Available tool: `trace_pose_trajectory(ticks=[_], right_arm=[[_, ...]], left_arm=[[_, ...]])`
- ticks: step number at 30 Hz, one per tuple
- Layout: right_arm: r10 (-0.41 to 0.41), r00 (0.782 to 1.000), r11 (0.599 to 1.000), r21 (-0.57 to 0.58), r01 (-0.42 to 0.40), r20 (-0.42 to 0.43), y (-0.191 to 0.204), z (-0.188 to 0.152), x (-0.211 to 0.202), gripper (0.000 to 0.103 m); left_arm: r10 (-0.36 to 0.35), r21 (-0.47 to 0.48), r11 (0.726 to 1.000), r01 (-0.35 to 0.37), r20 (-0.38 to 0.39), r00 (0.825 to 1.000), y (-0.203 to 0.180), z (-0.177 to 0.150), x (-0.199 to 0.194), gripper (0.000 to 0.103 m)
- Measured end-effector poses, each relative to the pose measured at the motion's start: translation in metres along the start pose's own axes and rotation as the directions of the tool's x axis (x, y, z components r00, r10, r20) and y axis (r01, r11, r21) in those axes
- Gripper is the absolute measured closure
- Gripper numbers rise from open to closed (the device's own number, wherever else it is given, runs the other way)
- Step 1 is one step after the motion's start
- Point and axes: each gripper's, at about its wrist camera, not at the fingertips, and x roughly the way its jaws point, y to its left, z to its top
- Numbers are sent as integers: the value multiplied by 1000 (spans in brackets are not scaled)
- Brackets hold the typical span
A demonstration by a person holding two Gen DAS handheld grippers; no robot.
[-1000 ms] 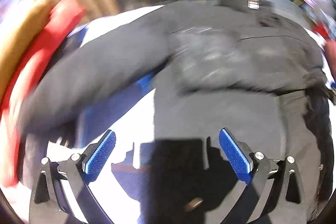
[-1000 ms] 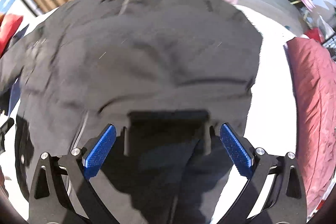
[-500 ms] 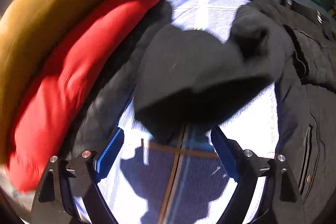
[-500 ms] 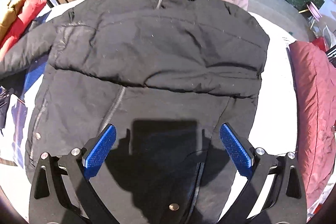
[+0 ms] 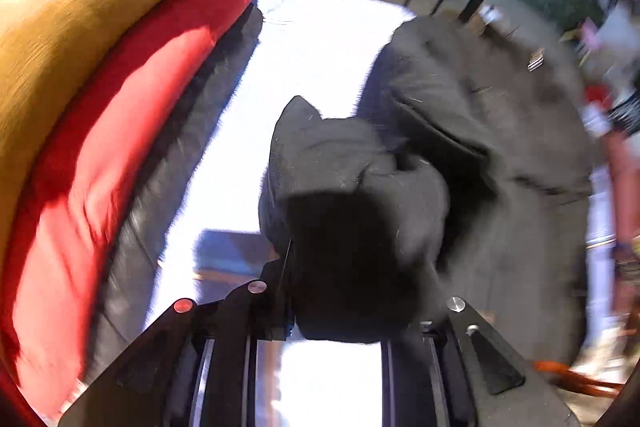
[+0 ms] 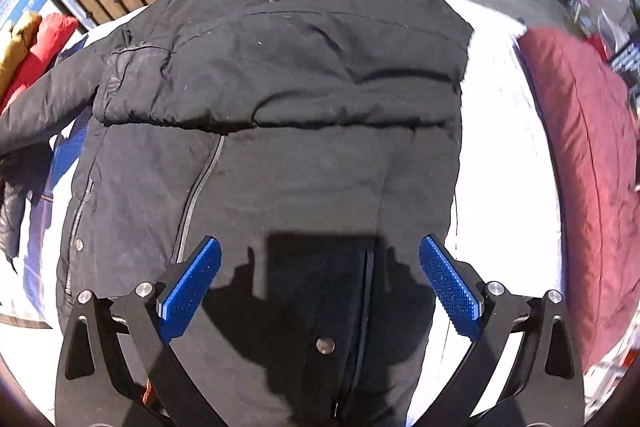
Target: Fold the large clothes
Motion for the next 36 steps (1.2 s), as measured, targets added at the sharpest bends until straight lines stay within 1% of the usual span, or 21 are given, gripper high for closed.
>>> trace_pose_trajectory(ticks=[1, 4, 5, 6, 8, 9, 10, 11, 13, 15, 16, 17, 18, 20, 23, 25, 27, 29, 31, 34, 36], right_arm=[[8, 1000, 1000, 11, -8, -1, -2, -1, 0, 6], [51, 999, 997, 56, -51, -11, -8, -3, -1, 6], [72, 997, 995, 73, -71, -14, -9, -2, -1, 6], [90, 996, 992, 88, -88, -18, -9, -1, -1, 6], [130, 991, 986, 110, -127, -23, -7, 3, 0, 6], [144, 989, 984, 112, -140, -22, -4, 5, -1, 6], [156, 988, 982, 108, -153, -19, 0, 8, -2, 6], [162, 987, 982, 100, -160, -14, 4, 11, -4, 6], [179, 984, 981, 78, -178, 0, 12, 15, -11, 6], [200, 980, 978, 57, -200, 16, 17, 17, -16, 6], [205, 979, 978, 42, -206, 21, 20, 17, -18, 6], [204, 979, 978, 37, -205, 20, 21, 16, -18, 6], [205, 979, 978, 35, -205, 17, 20, 15, -18, 6], [211, 977, 976, 49, -211, 5, 17, 11, -17, 6], [206, 979, 976, 75, -205, -4, 6, 6, -16, 6], [191, 982, 978, 81, -190, 2, -2, 0, -18, 6], [183, 983, 980, 78, -183, 8, -8, -6, -19, 6], [202, 979, 976, 77, -202, 12, -13, -10, -19, 6], [228, 974, 971, 76, -228, 7, -14, -15, -17, 6], [300, 954, 952, 76, -298, -24, -8, -21, -8, 6], [379, 925, 924, 61, -377, -36, 4, -23, -3, 6]], left_arm=[[-46, -8, 999, 46, 1, 999, -3, -5, -14, 86], [-83, 46, 995, 84, -14, 996, -28, -26, -41, 86], [-102, 57, 993, 103, -25, 994, -35, -28, -42, 86], [-142, 60, 988, 144, -39, 989, -47, -34, -44, 86], [-267, 33, 962, 270, -81, 960, -71, -46, -38, 86], [-311, 24, 949, 315, -108, 944, -84, -49, -34, 86], [-341, 22, 938, 346, -130, 931, -97, -52, -31, 86], [-378, 23, 922, 386, -152, 913, -117, -56, -27, 86], [-406, 50, 907, 418, -160, 900, -142, -59, -27, 86], [-403, 97, 903, 418, -143, 904, -170, -62, -24, 86], [-401, 89, 906, 415, -142, 905, -181, -58, -18, 85], [-396, 71, 910, 409, -147, 906, -193, -56, -9, 80], [-369, 77, 921, 382, -144, 918, -206, -54, 0, 76], [-320, 106, 936, 335, -133, 938, -230, -47, 18, 43], [-279, 125, 947, 295, -130, 951, -253, -35, 32, 26], [-288, 116, 945, 304, -139, 947, -264, -30, 36, 19], [-280, 114, 949, 294, -122, 952, -267, -29, 33, 17], [-278, 122, 949, 289, -99, 955, -266, -28, 28, 15], [-264, 128, 954, 272, -79, 961, -260, -28, 21, 14], [-217, 114, 969, 220, -43, 975, -243, -30, 12, 14], [-151, 73, 986, 151, 4, 988, -221, -32, 5, 14]])
